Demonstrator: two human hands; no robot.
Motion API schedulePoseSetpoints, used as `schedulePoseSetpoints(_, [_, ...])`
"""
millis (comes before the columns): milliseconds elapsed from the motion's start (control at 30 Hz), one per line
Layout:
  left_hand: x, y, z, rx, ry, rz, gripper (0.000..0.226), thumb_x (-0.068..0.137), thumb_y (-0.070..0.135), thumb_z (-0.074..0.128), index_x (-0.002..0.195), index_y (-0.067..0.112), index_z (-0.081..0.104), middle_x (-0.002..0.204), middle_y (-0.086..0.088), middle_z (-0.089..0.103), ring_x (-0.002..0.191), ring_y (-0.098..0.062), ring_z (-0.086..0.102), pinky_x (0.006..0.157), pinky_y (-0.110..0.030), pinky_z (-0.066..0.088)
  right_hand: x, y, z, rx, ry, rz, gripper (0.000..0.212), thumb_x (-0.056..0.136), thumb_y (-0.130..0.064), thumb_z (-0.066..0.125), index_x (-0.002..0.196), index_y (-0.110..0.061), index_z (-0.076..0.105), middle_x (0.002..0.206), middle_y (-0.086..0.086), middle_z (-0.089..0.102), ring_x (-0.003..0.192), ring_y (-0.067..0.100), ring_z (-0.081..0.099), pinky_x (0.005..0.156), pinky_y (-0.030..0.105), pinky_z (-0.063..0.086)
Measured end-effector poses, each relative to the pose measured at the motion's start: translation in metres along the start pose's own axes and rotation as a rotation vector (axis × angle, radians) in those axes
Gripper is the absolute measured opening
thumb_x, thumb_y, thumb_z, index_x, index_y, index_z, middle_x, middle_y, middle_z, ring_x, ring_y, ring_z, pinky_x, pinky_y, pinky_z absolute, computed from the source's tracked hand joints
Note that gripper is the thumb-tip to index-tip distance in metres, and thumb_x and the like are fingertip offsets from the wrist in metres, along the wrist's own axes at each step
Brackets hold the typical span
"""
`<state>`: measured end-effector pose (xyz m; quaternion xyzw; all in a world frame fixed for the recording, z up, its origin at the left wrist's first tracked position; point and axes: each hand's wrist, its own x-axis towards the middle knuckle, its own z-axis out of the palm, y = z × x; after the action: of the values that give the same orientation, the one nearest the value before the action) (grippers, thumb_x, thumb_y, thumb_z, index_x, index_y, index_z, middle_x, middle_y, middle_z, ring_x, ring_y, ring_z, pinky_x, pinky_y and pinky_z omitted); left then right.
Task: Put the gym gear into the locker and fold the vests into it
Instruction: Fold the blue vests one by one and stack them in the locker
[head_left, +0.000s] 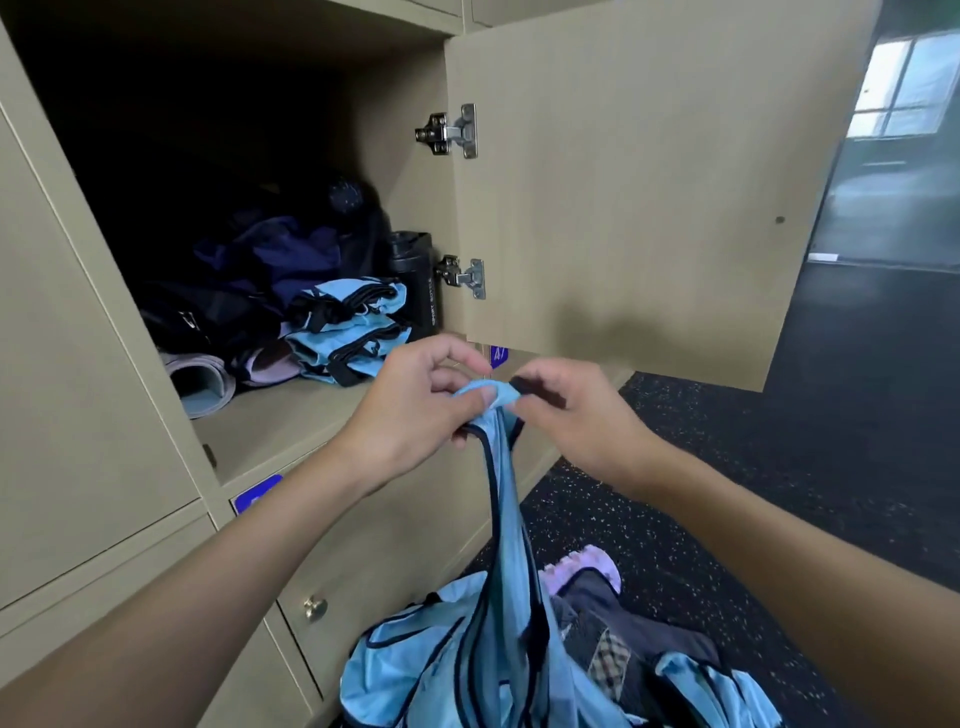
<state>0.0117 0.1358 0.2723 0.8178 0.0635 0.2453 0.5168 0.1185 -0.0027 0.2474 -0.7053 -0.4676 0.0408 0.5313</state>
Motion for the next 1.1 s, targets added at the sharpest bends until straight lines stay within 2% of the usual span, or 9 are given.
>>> schedulePoseSetpoints(100, [0.000, -0.003, -0.009, 0.034, -0.024, -0.012, 0.003, 0.096, 0.009, 0.062, 0.098, 0.011, 0.064, 0.056, 0.003, 0.063, 0.045, -0.008, 0.049, 0.046, -0.016, 0.041, 0.010, -0.002, 0.004, 0.137, 0.055, 0.088, 0.012, 0.094, -0.008, 0.062, 0.086, 0.000, 0.063, 0.075, 0.008, 0.057, 0.067, 0.008, 0.047, 0.064, 0.025, 0.039])
schedulePoseSetpoints(333, [-0.007, 0.002, -0.022, 0.074, -0.174, 0.111, 0.043, 0.102, 0.000, 0.045, 0.135, 0.028, 0.052, 0.072, -0.024, 0.063, 0.055, -0.018, 0.052, 0.055, -0.015, 0.043, 0.016, -0.006, 0.009, 0.316, -0.023, 0.125, 0.015, 0.093, -0.016, 0.066, 0.086, -0.003, 0.067, 0.074, 0.005, 0.064, 0.068, 0.012, 0.055, 0.067, 0.027, 0.044])
schedulePoseSetpoints(400, [-0.008, 0.000, -0.026, 0.112, -0.223, 0.174, 0.057, 0.099, -0.006, 0.049, 0.137, 0.036, 0.051, 0.083, -0.028, 0.063, 0.065, -0.036, 0.054, 0.064, -0.025, 0.048, 0.016, -0.006, 0.009, 0.348, -0.079, 0.139, 0.016, 0.093, -0.017, 0.065, 0.087, -0.003, 0.067, 0.074, 0.005, 0.064, 0.066, 0.011, 0.055, 0.063, 0.023, 0.044])
schedulePoseSetpoints(567, [-0.008, -0.004, -0.034, 0.221, -0.095, 0.263, 0.013, 0.087, 0.014, 0.073, 0.099, 0.020, 0.077, 0.090, -0.002, 0.074, 0.083, -0.034, 0.067, 0.077, -0.053, 0.055, 0.010, -0.007, 0.006, 0.372, -0.192, 0.158, 0.036, 0.084, -0.027, 0.067, 0.096, 0.007, 0.065, 0.077, 0.012, 0.062, 0.064, 0.012, 0.054, 0.058, 0.021, 0.043])
schedulePoseSetpoints(667, [-0.011, 0.001, -0.032, 0.292, -0.048, 0.394, 0.005, 0.085, 0.021, 0.075, 0.087, 0.016, 0.077, 0.094, -0.002, 0.064, 0.079, -0.021, 0.063, 0.077, -0.039, 0.053, 0.004, -0.010, 0.006, 0.411, -0.213, 0.156, 0.035, 0.087, -0.024, 0.065, 0.102, 0.007, 0.064, 0.080, 0.012, 0.062, 0.065, 0.010, 0.055, 0.062, 0.019, 0.045])
schedulePoseSetpoints(767, [-0.011, 0.004, -0.027, 0.411, 0.021, 0.480, 0.013, 0.088, 0.009, 0.069, 0.080, 0.020, 0.069, 0.110, 0.003, 0.059, 0.099, -0.009, 0.059, 0.087, -0.017, 0.044, 0.002, -0.015, 0.009, 0.287, -0.045, 0.129, 0.016, 0.091, -0.012, 0.067, 0.106, -0.011, 0.063, 0.089, 0.008, 0.062, 0.077, 0.009, 0.054, 0.076, 0.023, 0.046])
schedulePoseSetpoints(867, [-0.011, 0.015, -0.023, 0.332, 0.087, 0.447, 0.017, 0.087, 0.005, 0.063, 0.075, 0.016, 0.059, 0.104, 0.009, 0.070, 0.109, -0.003, 0.062, 0.096, -0.023, 0.047, -0.004, -0.029, 0.011, 0.280, 0.237, 0.034, 0.017, 0.089, -0.007, 0.069, 0.091, -0.019, 0.057, 0.083, 0.001, 0.054, 0.071, 0.003, 0.047, 0.070, 0.014, 0.040])
schedulePoseSetpoints(967, [-0.006, 0.026, -0.022, 0.286, 0.114, 0.419, 0.017, 0.085, 0.001, 0.064, 0.073, 0.011, 0.058, 0.082, -0.003, 0.072, 0.088, -0.005, 0.069, 0.084, -0.037, 0.054, -0.016, -0.044, 0.012, 0.283, 0.183, -0.063, 0.015, 0.089, -0.004, 0.068, 0.087, -0.015, 0.057, 0.079, 0.001, 0.057, 0.070, 0.007, 0.048, 0.068, 0.019, 0.041])
schedulePoseSetpoints(1100, [-0.001, 0.039, -0.017, 0.262, 0.100, 0.441, 0.017, 0.087, 0.011, 0.070, 0.073, 0.008, 0.061, 0.069, -0.010, 0.063, 0.067, -0.030, 0.058, 0.061, -0.044, 0.049, -0.028, -0.051, 0.015, 0.234, 0.080, 0.021, 0.035, 0.080, -0.018, 0.080, 0.106, -0.026, 0.057, 0.104, -0.005, 0.069, 0.096, 0.007, 0.065, 0.084, 0.022, 0.051])
